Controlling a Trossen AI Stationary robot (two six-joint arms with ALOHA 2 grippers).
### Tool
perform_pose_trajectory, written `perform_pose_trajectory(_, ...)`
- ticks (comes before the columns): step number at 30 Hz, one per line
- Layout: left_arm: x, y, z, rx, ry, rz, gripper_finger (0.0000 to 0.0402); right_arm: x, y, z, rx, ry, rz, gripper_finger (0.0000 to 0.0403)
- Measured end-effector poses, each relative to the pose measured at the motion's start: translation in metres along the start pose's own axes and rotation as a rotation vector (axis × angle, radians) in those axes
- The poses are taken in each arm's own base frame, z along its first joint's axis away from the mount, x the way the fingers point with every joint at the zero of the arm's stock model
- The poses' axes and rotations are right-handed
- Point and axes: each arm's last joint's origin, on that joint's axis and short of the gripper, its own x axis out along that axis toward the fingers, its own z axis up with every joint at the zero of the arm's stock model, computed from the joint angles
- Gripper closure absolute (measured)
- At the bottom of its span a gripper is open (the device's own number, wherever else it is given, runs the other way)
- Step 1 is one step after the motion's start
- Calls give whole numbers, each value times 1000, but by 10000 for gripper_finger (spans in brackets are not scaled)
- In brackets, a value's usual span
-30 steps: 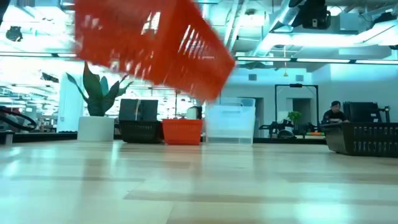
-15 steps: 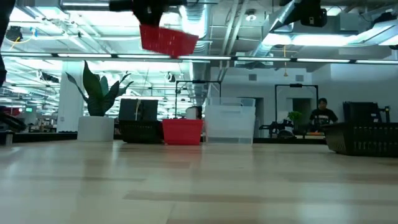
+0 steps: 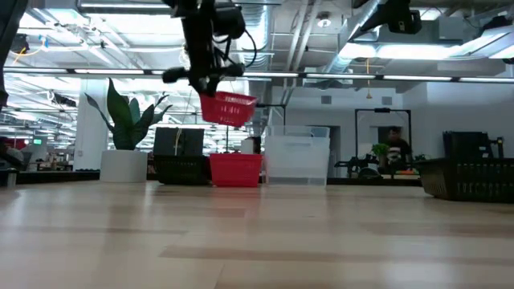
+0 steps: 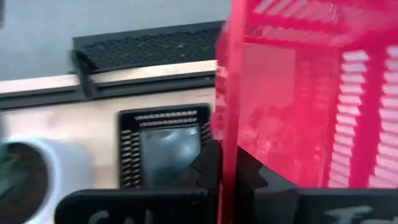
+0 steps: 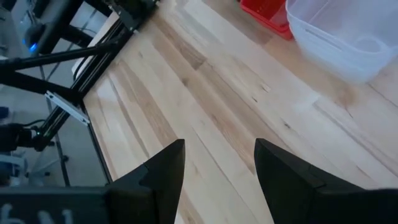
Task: Stack baskets by color
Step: Stack the red bin on the top red bins
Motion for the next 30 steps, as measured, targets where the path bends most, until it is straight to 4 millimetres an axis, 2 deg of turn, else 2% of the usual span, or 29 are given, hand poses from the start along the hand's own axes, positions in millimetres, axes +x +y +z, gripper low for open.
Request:
perform_pose_trajectory(10,35,-2,-17,-122,-22,-85,401,0,-1,1,23,-23,-22,188)
perform_pose_trajectory(19,48,2,-31,-177,2,-63,401,0,-1,1,23,-22,-22,188)
perform_pose_trajectory(30,61,-10,-43,-168,73,-99,401,0,-1,0,24,-20,-23,188)
